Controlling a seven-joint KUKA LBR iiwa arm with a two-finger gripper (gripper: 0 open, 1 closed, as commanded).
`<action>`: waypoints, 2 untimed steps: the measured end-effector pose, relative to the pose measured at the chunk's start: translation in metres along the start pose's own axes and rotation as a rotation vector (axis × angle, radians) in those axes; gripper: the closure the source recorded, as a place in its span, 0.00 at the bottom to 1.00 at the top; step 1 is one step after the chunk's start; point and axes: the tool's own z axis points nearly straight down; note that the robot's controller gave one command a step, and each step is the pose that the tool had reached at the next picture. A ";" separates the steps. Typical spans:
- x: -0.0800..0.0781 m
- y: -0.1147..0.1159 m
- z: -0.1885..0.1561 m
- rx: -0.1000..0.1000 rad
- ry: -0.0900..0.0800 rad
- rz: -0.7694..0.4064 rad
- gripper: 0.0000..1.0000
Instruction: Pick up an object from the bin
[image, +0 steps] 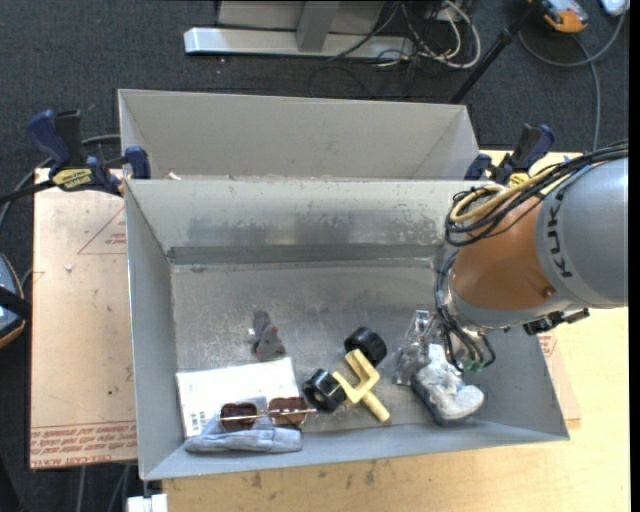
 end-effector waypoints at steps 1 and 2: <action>0.000 0.000 0.000 0.000 0.000 0.000 1.00; 0.028 0.000 -0.031 0.001 0.010 0.004 1.00</action>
Offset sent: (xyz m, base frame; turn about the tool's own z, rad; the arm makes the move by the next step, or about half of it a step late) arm -0.0418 0.0068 0.0572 0.0073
